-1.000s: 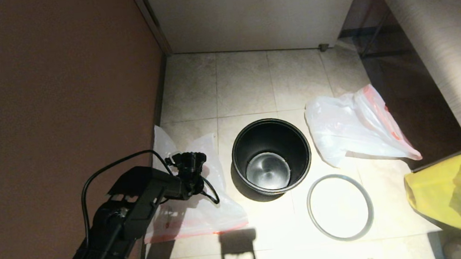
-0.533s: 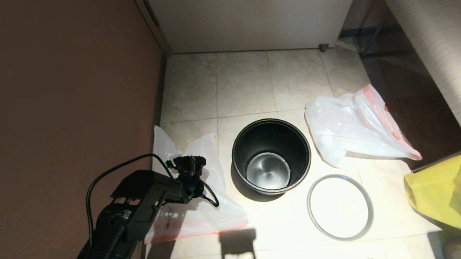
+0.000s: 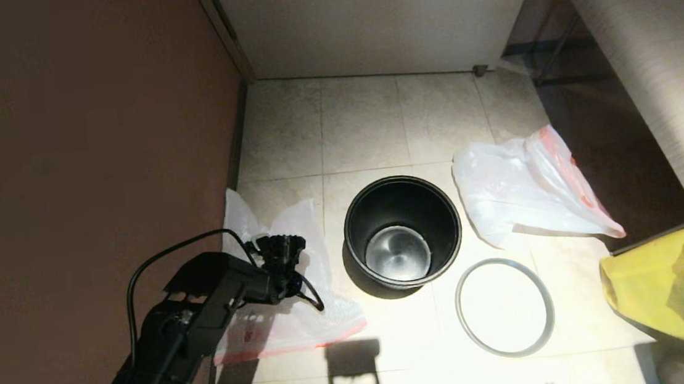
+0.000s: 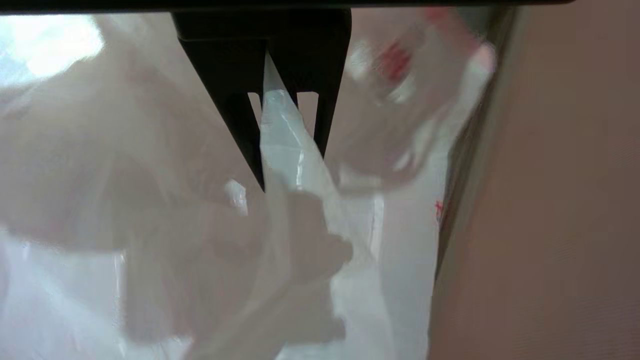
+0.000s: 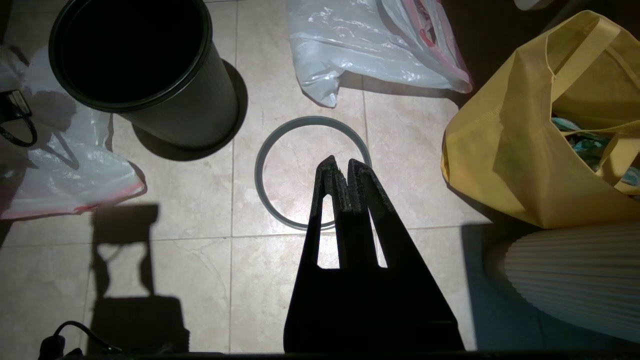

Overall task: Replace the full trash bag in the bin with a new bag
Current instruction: Pick up a new trash bag, then put the new garbage bag on the trash can

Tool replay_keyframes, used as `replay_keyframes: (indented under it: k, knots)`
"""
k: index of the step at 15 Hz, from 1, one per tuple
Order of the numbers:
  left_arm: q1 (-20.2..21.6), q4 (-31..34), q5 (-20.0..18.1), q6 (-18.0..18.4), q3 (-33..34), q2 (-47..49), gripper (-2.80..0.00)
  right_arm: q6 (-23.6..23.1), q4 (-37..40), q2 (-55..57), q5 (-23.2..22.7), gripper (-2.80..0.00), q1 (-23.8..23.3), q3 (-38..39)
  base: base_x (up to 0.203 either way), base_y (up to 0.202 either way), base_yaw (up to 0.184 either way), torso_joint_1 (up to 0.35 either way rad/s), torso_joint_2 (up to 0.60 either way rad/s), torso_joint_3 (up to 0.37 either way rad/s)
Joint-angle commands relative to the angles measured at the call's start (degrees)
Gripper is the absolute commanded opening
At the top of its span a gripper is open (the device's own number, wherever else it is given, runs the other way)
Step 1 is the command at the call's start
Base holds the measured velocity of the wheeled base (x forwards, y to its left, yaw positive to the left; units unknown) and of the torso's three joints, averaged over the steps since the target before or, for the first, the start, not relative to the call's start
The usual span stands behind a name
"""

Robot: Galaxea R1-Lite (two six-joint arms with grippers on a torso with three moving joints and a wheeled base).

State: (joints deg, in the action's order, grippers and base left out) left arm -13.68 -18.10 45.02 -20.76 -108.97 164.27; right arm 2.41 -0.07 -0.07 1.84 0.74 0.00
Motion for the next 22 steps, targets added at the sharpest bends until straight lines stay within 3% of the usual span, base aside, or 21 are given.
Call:
replay_keyframes:
  k: [1, 6, 10, 13, 17, 20, 22]
  knots:
    - [-0.58, 0.05, 0.48, -1.61, 9.01, -6.32, -2.80, 0.01, 0.03, 0.07, 0.00, -2.80, 0.01, 0.09, 0.000, 0.000, 0.000, 0.000, 0.00, 0.000]
    - [-4.72, -0.97, 0.96, -9.89, 38.18, -27.13, -2.80, -0.04, -0.01, 0.07, 0.00, -2.80, 0.05, 0.09, 0.000, 0.000, 0.000, 0.000, 0.00, 0.000]
    - [-12.22, -1.62, 1.05, -9.56, 52.81, -47.44, -2.80, 0.01, -0.01, 0.07, 0.00, -2.80, 0.05, 0.09, 0.000, 0.000, 0.000, 0.000, 0.00, 0.000]
    - [-17.71, 6.75, 0.47, -7.85, 57.62, -59.23, -2.80, 0.05, -0.01, 0.07, 0.00, -2.80, 0.05, 0.09, 0.000, 0.000, 0.000, 0.000, 0.00, 0.000]
    - [-26.89, 19.76, -3.19, -8.52, 61.37, -72.87, -2.80, 0.00, -0.01, 0.07, 0.00, -2.80, 0.01, 0.09, 0.000, 0.000, 0.000, 0.000, 0.00, 0.000]
    - [-38.80, 29.04, -4.21, -8.70, 60.60, -78.45, -2.80, 0.04, -0.01, 0.07, 0.00, -2.80, 0.05, 0.06, 0.000, 0.000, 0.000, 0.000, 0.00, 0.000]
    - [-41.26, 30.15, -6.92, -8.42, 56.17, -77.10, -2.80, 0.05, -0.01, 0.07, 0.00, -2.80, 0.05, 0.09, 0.000, 0.000, 0.000, 0.000, 0.00, 0.000]
